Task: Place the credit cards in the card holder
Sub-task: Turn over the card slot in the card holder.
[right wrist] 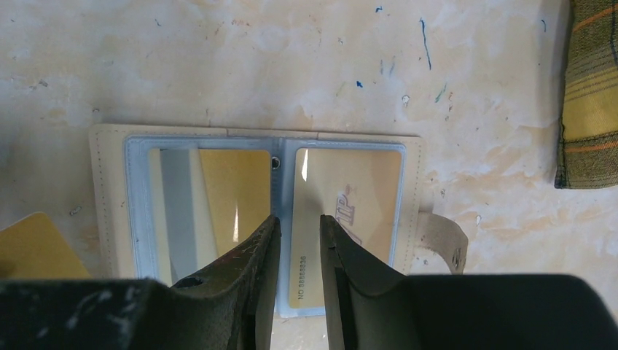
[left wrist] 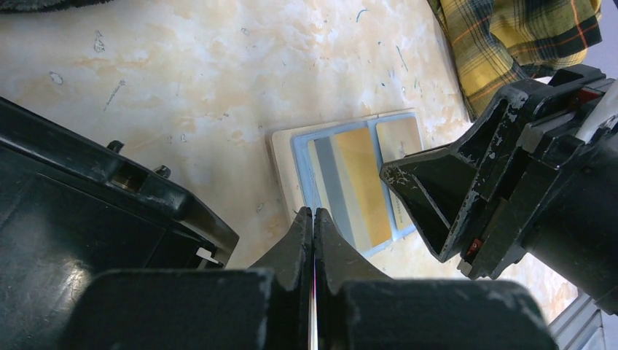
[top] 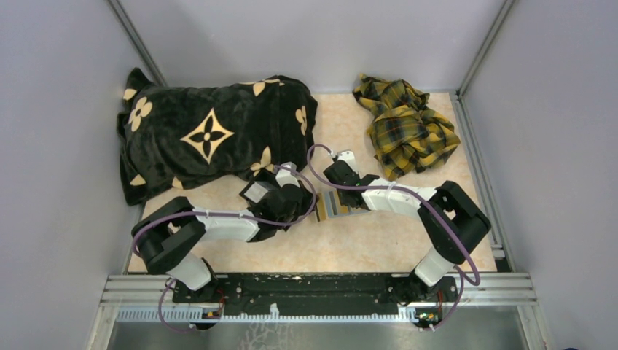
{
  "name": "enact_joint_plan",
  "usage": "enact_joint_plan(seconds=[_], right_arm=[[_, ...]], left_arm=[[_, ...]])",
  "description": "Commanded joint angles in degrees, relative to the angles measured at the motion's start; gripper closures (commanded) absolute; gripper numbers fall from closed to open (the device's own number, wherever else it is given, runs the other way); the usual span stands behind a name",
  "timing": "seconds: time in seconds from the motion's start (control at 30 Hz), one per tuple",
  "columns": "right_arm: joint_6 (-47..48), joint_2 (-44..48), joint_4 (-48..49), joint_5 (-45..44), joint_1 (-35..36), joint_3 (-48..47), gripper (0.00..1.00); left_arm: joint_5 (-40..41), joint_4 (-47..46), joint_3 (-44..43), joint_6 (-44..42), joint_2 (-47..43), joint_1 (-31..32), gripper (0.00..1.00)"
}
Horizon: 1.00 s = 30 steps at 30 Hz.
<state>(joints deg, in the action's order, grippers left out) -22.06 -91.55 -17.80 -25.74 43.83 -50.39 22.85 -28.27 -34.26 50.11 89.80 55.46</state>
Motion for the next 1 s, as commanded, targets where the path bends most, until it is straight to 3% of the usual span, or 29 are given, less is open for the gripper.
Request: enact_joint_plan(seconds=[0.0, 0.33, 0.97], right_arm=[[-0.30, -0.36, 2.55, 0.01, 0.75, -1.40, 0.72], [-0.40, -1.06, 2.86, 0.19, 0.75, -0.52, 0.72], [-0.42, -1.47, 3.96, 0.44, 0.73, 0.12, 0.72]], left_arm=[[-2.06, -1.79, -1.41, 1.66, 0.50, -0.68, 1.00], [-4.87, -4.15, -1.75, 4.07, 2.35, -1.85, 1.00], [-2.74, -0.62, -2.14, 4.69, 3.63, -2.06, 1.00]])
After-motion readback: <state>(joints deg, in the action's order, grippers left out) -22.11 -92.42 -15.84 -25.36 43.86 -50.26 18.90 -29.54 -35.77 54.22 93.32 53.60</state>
